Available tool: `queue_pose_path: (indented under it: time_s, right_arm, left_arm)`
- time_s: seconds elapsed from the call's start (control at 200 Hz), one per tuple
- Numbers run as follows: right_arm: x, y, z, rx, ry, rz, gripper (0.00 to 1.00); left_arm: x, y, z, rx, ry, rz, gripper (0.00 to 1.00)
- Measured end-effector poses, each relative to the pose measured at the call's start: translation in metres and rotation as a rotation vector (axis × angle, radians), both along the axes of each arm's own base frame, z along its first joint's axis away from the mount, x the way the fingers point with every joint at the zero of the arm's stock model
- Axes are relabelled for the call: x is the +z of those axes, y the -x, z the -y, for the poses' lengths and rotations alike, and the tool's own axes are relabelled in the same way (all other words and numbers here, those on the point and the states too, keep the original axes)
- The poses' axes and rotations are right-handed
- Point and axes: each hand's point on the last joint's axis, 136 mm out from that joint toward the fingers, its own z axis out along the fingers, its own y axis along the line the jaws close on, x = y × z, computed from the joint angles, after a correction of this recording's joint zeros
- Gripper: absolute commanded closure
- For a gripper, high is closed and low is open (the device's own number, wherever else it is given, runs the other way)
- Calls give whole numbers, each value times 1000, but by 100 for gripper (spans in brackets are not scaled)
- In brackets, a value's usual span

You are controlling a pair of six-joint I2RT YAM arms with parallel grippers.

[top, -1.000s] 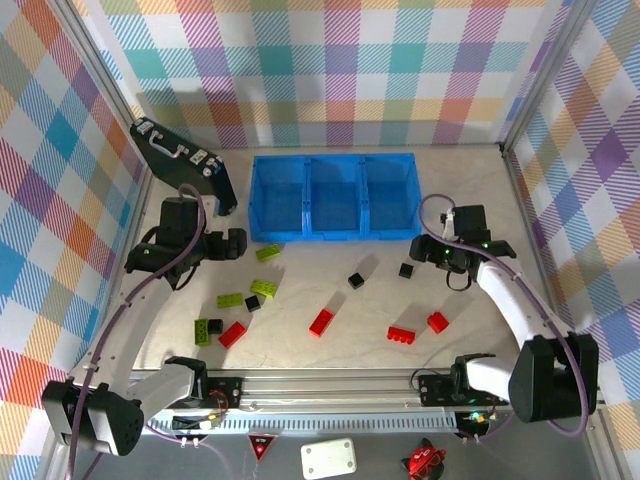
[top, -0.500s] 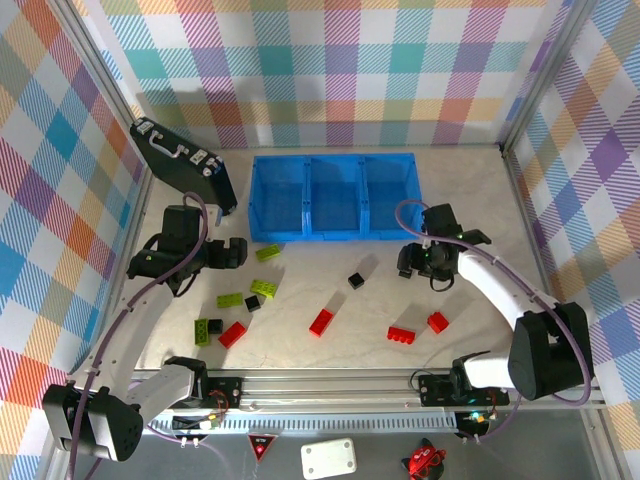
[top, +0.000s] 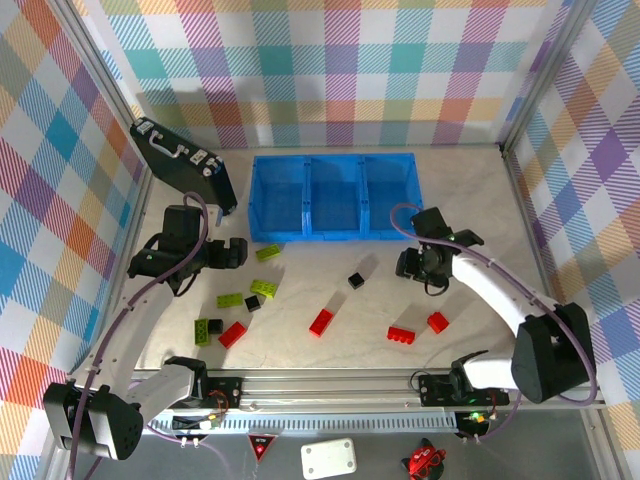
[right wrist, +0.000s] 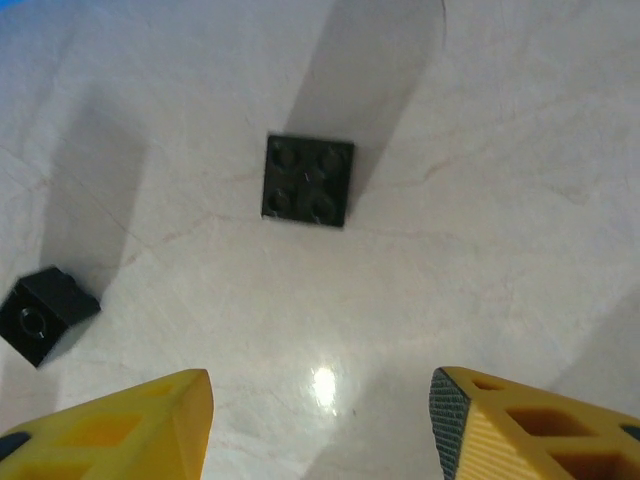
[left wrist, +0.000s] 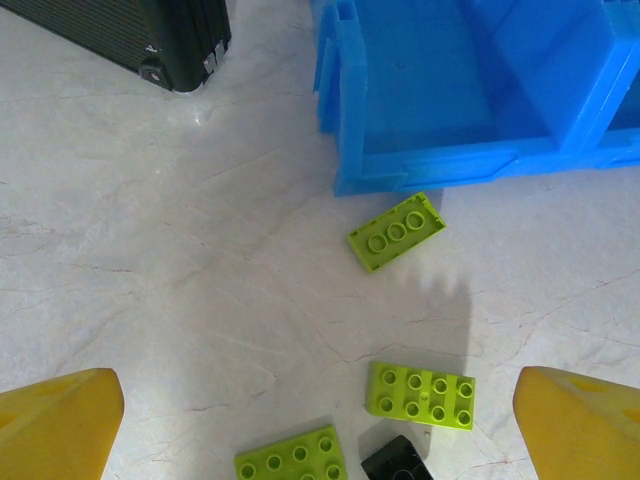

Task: Sort the legos into containers by color
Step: Pick up the lego from the bottom-center of the table.

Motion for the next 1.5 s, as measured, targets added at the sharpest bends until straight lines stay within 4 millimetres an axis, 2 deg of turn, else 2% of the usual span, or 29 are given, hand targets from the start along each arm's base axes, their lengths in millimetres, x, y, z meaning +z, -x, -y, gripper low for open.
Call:
queue_pose_path:
  time_s: [0.18, 0.375, 0.575, 0.73, 0.86, 1.21, 1.5]
  right_arm:
    - [-7, 37, 4, -41, -15, -51, 37]
    - [-21, 77, -6, -24, -24, -133, 35]
    - [-31, 104, -12, -33, -33, -187, 29]
    - [-36, 113, -21, -31, -36, -216, 18]
    - [-42, 117, -28, -24, -27, -245, 15]
    - [-58, 123, -32, -26, -13, -282, 17]
    - [-60, 125, -34, -17, -9, -295, 25]
  left_arm:
    - [0, 0, 0, -2, -1, 1, 0]
    - [0, 0, 0, -2, -1, 1, 0]
    - [0, 0, -1, 3, -7, 2, 0]
    - [0, -1, -3, 8, -17, 4, 0]
    - [0, -1, -3, 9, -18, 4, 0]
    - [0, -1, -4, 13, -23, 3, 0]
    - [-4, -2, -4, 13, -26, -10, 0]
